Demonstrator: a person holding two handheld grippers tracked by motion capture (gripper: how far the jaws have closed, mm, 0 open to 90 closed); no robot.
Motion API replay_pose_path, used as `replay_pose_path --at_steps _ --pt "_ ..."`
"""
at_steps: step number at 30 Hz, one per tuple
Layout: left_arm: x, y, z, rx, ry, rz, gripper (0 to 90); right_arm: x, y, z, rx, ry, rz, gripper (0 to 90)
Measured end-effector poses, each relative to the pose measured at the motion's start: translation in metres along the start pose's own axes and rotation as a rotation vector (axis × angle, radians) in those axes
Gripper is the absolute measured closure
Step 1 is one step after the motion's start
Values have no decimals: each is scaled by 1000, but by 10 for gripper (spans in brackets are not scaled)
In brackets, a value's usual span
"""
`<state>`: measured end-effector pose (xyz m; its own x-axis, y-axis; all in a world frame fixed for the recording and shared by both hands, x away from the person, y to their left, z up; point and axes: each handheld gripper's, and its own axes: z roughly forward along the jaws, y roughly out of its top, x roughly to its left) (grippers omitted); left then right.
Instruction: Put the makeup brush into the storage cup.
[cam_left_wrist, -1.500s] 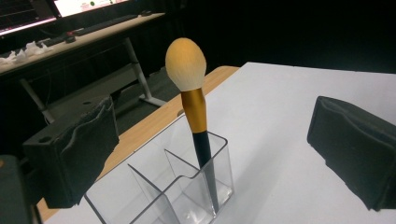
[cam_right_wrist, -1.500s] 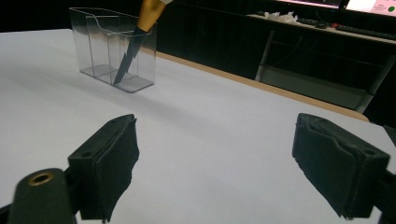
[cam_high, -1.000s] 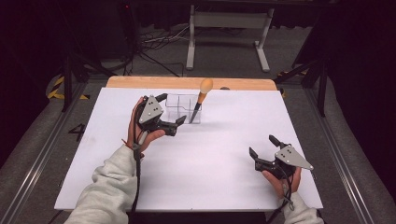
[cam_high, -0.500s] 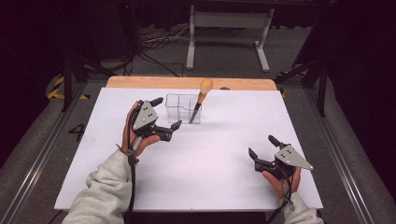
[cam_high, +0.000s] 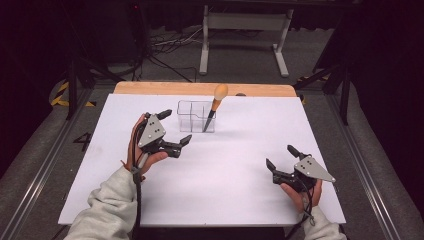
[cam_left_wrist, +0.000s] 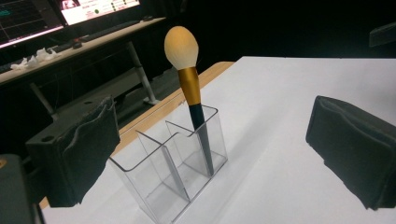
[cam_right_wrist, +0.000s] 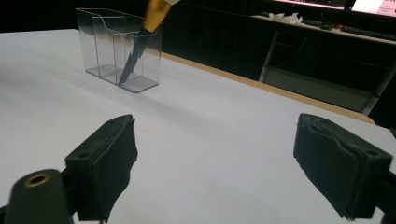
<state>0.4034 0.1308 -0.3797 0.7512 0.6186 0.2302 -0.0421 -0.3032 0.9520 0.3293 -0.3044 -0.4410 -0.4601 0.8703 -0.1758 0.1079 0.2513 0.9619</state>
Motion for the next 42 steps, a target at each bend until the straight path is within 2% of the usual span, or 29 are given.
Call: replay_pose_path --at_steps 5,8,10,12,17,31,42 --pt "-4 -3 -6 13 1 18 34 0 0 0 0 1 1 139" --pt "-4 -7 -9 19 0 10 34 1 0 -1 2 1 -1 139" --pt "-4 -9 -12 29 2 26 34 1 1 -1 3 1 -1 139" --pt "-4 -11 -14 30 -1 16 34 2 1 -1 0 4 -2 139" --pt "-2 -16 -23 46 9 30 35 2 1 -1 0 6 -4 139" --pt "3 -32 -48 80 29 25 36 4 2 -1 3 7 -18 140" --pt "4 -47 -67 121 37 21 39 11 6 -4 -6 20 -53 141"
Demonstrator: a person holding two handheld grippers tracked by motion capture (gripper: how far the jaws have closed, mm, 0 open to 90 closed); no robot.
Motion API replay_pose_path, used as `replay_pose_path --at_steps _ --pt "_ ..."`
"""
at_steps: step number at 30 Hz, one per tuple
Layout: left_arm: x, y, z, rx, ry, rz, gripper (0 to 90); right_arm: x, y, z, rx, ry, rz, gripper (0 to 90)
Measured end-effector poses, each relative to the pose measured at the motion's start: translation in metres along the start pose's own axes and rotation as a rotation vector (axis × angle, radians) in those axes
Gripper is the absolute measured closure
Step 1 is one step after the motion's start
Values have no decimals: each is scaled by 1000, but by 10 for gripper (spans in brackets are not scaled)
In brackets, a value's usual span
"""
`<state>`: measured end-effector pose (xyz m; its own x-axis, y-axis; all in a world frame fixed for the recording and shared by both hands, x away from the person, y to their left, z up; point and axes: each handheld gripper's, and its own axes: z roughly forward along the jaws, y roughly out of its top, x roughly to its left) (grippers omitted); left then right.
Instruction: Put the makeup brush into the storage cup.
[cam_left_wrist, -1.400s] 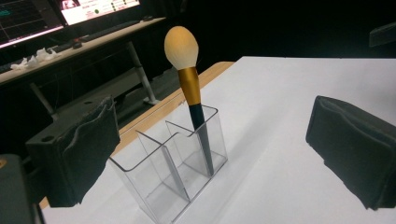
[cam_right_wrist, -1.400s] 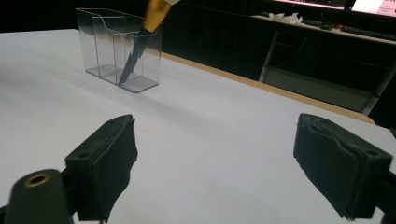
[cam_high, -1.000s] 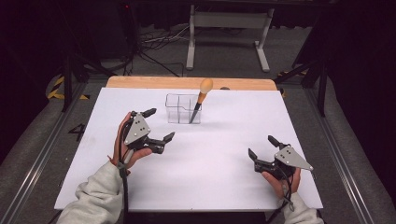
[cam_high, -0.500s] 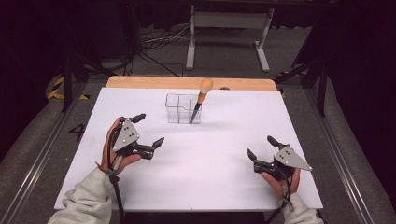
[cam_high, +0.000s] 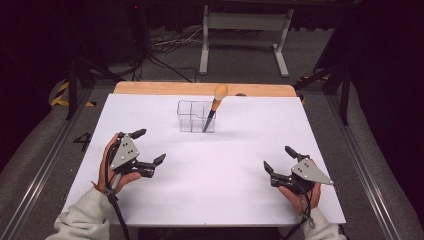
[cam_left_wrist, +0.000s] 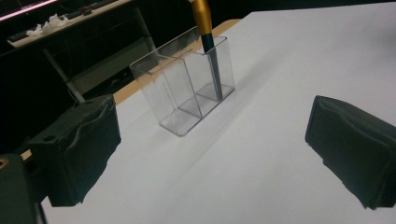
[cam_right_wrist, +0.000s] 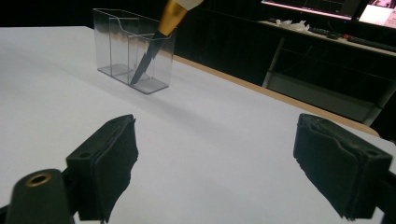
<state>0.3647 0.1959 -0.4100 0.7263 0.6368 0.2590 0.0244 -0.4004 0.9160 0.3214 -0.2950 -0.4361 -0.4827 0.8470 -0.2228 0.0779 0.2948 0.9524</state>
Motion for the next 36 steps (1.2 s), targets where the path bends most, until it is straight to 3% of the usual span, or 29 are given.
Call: replay_pose_path --at_steps 16,24,25,27,30,36 --pt "6 -33 -23 47 19 -36 41 4 1 0 4 9 -25 141" --pt "7 -55 -36 84 26 -85 44 2 1 -1 -3 9 -19 140" --pt "7 -59 -39 88 28 -110 41 1 1 -2 -4 9 -17 140" --pt "7 -62 -42 79 31 -143 43 2 2 -2 -4 9 -17 140" --pt "8 -63 -45 84 30 -154 50 2 3 -3 -11 11 -20 140" --pt "9 -59 -47 42 22 -171 48 3 3 -3 -9 6 -21 140"
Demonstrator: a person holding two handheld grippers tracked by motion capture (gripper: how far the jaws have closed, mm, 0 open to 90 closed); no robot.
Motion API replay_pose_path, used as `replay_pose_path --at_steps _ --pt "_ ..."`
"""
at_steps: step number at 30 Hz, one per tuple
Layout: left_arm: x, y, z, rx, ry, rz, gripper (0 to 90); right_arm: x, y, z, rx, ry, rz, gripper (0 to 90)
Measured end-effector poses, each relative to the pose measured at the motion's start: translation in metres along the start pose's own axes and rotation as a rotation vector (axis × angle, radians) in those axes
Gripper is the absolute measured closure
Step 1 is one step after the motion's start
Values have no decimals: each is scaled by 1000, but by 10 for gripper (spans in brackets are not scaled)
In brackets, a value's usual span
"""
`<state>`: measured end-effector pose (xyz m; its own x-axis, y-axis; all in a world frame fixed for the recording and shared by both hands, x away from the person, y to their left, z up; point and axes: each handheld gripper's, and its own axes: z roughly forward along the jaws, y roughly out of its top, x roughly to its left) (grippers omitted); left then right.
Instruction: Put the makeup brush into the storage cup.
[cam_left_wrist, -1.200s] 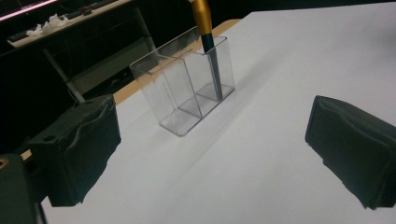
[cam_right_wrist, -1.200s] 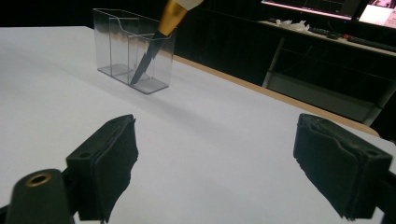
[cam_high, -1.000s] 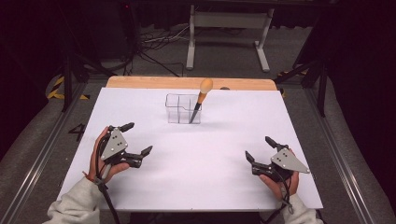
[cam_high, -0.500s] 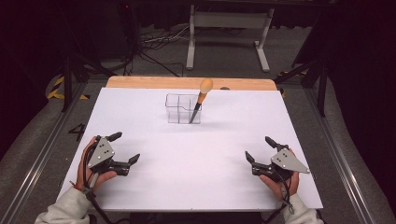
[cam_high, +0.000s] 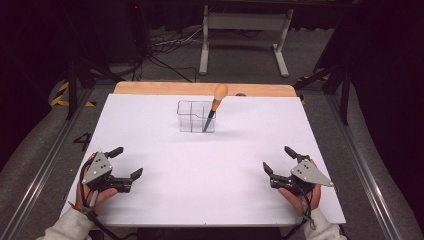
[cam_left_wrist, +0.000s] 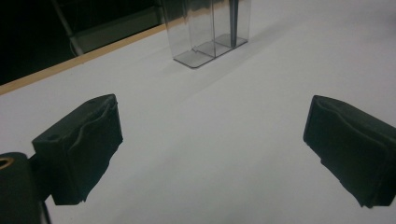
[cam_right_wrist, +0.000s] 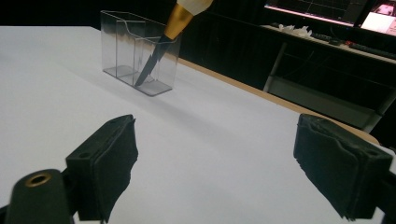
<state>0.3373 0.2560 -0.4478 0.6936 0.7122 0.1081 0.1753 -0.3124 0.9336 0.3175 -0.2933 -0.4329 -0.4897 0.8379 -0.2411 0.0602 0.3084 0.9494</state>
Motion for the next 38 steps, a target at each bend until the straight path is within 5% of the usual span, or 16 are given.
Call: replay_pose_path --at_steps 38 --pt "2 0 1 8 14 -25 23 -2 -1 4 10 2 3 137"
